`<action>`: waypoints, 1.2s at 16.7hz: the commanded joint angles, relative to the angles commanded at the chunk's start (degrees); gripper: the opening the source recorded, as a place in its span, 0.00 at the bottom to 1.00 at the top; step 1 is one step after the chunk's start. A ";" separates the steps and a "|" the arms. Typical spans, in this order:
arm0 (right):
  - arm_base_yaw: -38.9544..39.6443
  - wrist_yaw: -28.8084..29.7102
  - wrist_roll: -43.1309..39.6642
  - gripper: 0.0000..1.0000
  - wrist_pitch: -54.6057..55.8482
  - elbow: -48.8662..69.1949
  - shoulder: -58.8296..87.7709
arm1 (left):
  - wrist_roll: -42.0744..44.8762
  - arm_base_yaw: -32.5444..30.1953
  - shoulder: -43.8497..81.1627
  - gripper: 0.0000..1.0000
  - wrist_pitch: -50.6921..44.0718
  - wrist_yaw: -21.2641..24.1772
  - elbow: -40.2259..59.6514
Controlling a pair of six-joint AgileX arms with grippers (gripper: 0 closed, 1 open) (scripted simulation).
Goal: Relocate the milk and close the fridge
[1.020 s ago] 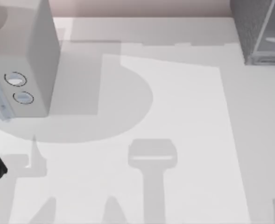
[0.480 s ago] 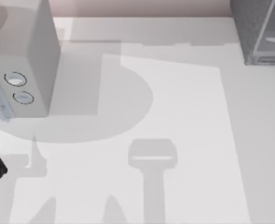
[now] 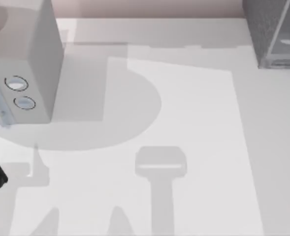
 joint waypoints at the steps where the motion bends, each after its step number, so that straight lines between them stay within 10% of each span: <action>1: -2.97 -1.73 -3.00 1.00 -0.63 1.41 3.02 | 0.00 0.00 0.00 1.00 0.00 0.00 0.00; 20: -92.47 -47.99 -102.14 1.00 1.31 32.95 104.73 | 0.00 0.00 0.00 1.00 0.00 0.00 0.00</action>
